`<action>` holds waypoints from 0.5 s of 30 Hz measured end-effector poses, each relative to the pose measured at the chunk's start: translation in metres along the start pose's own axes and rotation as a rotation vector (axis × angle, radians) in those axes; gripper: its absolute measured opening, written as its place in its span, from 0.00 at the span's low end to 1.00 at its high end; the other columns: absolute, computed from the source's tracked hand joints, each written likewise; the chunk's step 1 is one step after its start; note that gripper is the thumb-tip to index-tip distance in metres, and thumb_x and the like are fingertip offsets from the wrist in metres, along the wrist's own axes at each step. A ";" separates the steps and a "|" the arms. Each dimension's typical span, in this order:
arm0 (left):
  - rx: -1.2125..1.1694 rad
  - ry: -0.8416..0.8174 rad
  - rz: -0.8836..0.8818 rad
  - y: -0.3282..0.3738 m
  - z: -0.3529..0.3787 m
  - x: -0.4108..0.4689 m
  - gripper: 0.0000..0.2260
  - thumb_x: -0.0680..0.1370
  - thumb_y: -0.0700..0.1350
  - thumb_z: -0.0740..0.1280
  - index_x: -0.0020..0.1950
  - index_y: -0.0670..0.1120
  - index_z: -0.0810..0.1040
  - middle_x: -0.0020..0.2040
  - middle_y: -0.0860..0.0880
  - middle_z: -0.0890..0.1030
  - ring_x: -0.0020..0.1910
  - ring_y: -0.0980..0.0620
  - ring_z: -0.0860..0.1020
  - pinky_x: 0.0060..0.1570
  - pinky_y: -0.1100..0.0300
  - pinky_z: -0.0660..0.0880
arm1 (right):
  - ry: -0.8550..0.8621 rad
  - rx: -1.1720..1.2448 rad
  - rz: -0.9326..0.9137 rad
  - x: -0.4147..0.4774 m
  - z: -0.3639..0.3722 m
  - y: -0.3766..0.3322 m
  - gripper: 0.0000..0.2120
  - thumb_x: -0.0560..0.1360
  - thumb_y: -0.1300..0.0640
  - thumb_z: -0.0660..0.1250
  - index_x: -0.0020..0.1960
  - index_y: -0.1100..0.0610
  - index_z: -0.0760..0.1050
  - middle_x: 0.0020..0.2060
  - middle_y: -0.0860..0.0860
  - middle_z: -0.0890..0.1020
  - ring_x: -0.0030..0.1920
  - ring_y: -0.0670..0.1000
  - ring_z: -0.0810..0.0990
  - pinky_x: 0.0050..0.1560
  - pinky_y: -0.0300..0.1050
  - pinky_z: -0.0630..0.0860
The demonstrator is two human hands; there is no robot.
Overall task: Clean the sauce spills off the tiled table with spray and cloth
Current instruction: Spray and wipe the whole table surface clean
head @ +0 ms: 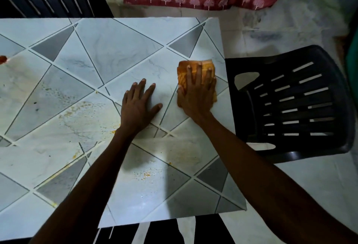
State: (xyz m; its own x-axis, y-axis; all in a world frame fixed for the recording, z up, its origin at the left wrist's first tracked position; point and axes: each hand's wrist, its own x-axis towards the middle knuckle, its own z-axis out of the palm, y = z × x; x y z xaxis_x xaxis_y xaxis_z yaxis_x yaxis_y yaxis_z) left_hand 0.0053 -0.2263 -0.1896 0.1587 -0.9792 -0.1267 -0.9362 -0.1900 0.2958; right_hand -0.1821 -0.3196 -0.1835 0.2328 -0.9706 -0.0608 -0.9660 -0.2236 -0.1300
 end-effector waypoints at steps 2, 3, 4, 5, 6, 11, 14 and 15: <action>0.003 0.002 -0.009 -0.007 -0.004 -0.001 0.33 0.77 0.68 0.56 0.79 0.55 0.58 0.81 0.47 0.56 0.79 0.42 0.54 0.76 0.42 0.56 | -0.004 0.039 -0.135 -0.043 0.000 0.003 0.34 0.79 0.40 0.52 0.82 0.52 0.53 0.81 0.58 0.54 0.80 0.65 0.50 0.76 0.67 0.51; 0.019 0.006 0.002 -0.011 -0.006 -0.001 0.34 0.77 0.68 0.55 0.79 0.54 0.58 0.80 0.46 0.56 0.79 0.42 0.55 0.75 0.42 0.58 | -0.019 0.062 -0.205 -0.071 -0.001 0.005 0.34 0.80 0.41 0.54 0.82 0.51 0.51 0.81 0.57 0.52 0.80 0.64 0.48 0.76 0.67 0.50; 0.031 0.007 0.016 -0.014 -0.007 -0.001 0.34 0.77 0.68 0.55 0.79 0.54 0.58 0.80 0.46 0.57 0.78 0.41 0.56 0.74 0.41 0.59 | -0.041 0.080 -0.259 -0.103 -0.002 0.009 0.35 0.79 0.41 0.56 0.82 0.50 0.51 0.82 0.56 0.51 0.81 0.63 0.47 0.76 0.66 0.51; 0.033 0.005 0.025 -0.014 -0.007 -0.002 0.34 0.77 0.68 0.55 0.79 0.54 0.59 0.80 0.46 0.58 0.78 0.41 0.57 0.74 0.41 0.59 | -0.058 0.090 -0.295 -0.135 -0.003 0.018 0.35 0.79 0.42 0.58 0.82 0.50 0.52 0.82 0.55 0.51 0.81 0.62 0.47 0.76 0.66 0.52; 0.030 0.002 0.023 -0.014 -0.007 -0.001 0.33 0.77 0.67 0.55 0.79 0.54 0.59 0.80 0.46 0.58 0.78 0.40 0.57 0.74 0.41 0.59 | -0.066 0.092 -0.320 -0.163 -0.003 0.030 0.35 0.78 0.43 0.60 0.82 0.49 0.53 0.82 0.54 0.52 0.81 0.61 0.48 0.76 0.66 0.53; 0.003 0.042 0.008 -0.011 0.004 -0.005 0.31 0.79 0.65 0.53 0.80 0.53 0.58 0.80 0.46 0.56 0.79 0.41 0.54 0.75 0.41 0.55 | -0.121 0.052 -0.400 -0.223 -0.001 0.102 0.37 0.75 0.43 0.66 0.81 0.48 0.58 0.81 0.53 0.55 0.81 0.61 0.50 0.74 0.70 0.57; -0.029 0.081 0.018 -0.013 0.010 -0.007 0.30 0.80 0.64 0.54 0.80 0.53 0.58 0.81 0.47 0.55 0.79 0.42 0.53 0.76 0.42 0.52 | -0.134 0.030 -0.442 -0.191 0.000 0.104 0.37 0.75 0.40 0.65 0.80 0.48 0.58 0.81 0.55 0.57 0.80 0.63 0.51 0.74 0.70 0.57; -0.036 0.092 0.012 -0.015 0.010 -0.007 0.30 0.80 0.64 0.55 0.80 0.53 0.59 0.81 0.47 0.55 0.79 0.42 0.53 0.76 0.43 0.52 | -0.118 0.026 -0.403 -0.168 0.001 0.096 0.37 0.75 0.39 0.63 0.81 0.47 0.56 0.81 0.56 0.56 0.80 0.64 0.51 0.74 0.70 0.56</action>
State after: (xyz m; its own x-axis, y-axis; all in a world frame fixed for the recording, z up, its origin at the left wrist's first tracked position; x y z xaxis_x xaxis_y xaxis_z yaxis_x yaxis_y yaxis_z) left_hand 0.0149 -0.2159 -0.2029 0.1769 -0.9836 -0.0363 -0.9264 -0.1789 0.3312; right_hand -0.3134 -0.1783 -0.1871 0.6044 -0.7887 -0.1124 -0.7920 -0.5796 -0.1918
